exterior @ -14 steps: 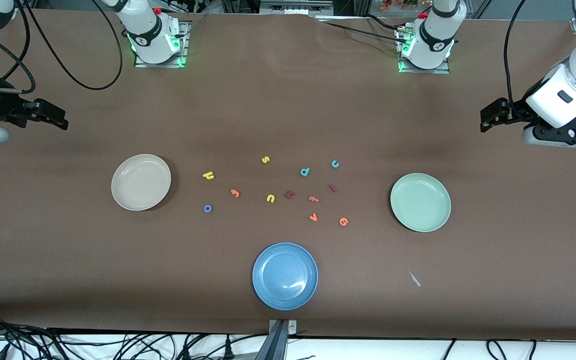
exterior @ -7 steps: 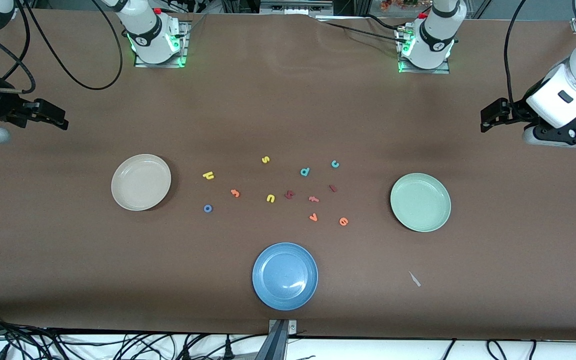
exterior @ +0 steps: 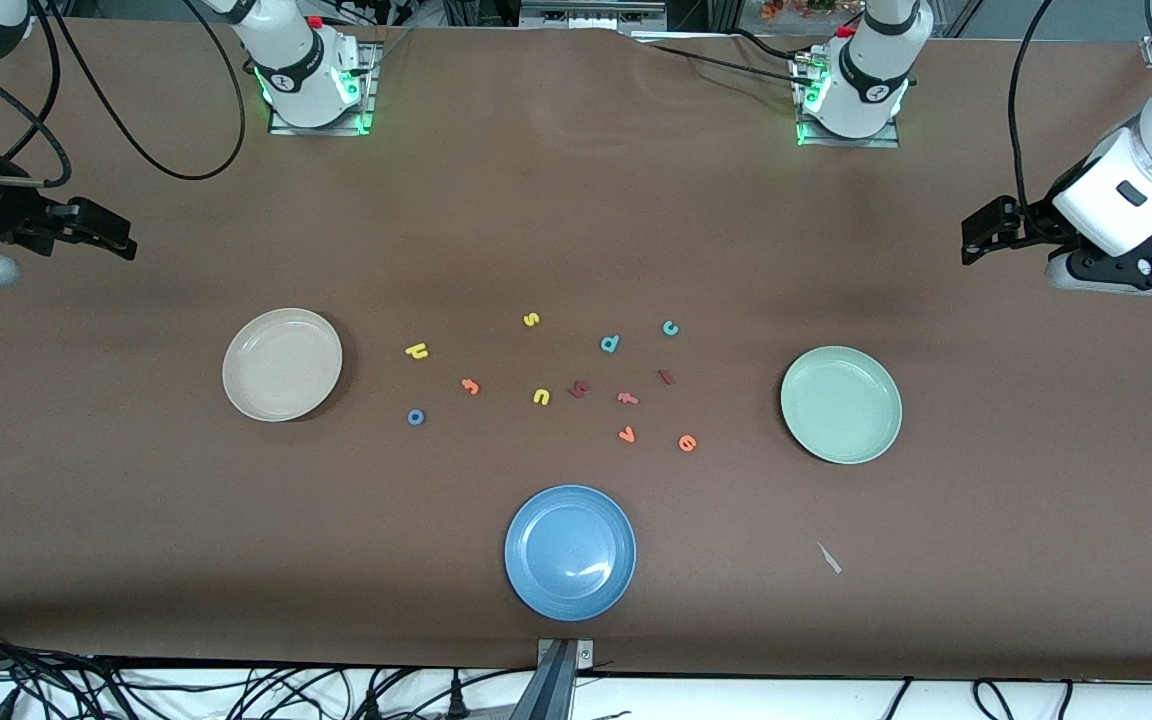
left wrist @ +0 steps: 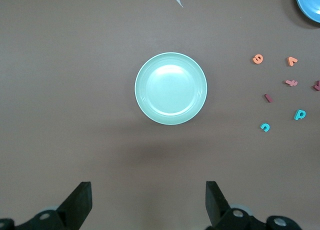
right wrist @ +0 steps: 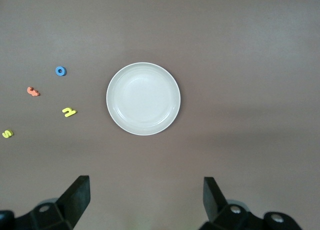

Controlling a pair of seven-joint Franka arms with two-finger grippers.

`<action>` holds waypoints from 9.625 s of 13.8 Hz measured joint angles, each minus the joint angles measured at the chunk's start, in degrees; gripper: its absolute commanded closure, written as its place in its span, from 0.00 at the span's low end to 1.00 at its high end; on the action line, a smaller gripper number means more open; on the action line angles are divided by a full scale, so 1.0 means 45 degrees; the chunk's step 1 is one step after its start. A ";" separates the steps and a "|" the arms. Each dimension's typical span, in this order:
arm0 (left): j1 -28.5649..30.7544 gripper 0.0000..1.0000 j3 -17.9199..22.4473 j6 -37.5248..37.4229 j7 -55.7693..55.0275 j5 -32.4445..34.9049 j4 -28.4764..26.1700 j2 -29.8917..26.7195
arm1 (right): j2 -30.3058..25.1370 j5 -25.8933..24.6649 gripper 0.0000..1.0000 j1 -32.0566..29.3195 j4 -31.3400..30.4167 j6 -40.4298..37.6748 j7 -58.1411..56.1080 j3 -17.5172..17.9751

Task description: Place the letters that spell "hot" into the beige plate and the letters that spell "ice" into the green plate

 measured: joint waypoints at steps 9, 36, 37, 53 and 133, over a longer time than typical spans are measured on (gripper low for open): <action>0.0079 0.00 0.0009 0.0000 0.0001 0.0000 0.0000 0.0000 | 0.0001 0.0000 0.00 0.0000 0.0000 0.0000 0.0000 0.0000; 0.0059 0.00 -0.0027 -0.0001 0.0023 0.0000 0.0000 0.0000 | 0.0005 0.0000 0.00 0.0000 0.0000 0.0000 -0.0001 0.0000; 0.0064 0.00 -0.0016 -0.0001 0.0033 0.0000 0.0000 0.0000 | 0.0005 0.0000 0.00 0.0000 0.0000 0.0000 -0.0001 0.0000; 0.0095 0.00 0.0013 -0.0149 0.0151 0.0000 0.0000 0.0000 | 0.0086 0.0000 0.00 -0.0003 -0.0010 -0.0087 -0.0026 0.0004; -0.3191 0.00 -0.0299 0.0174 -0.1521 -0.0143 0.0812 0.3195 | 0.6560 0.1715 1.00 0.5415 -0.3577 0.9856 1.7796 0.0113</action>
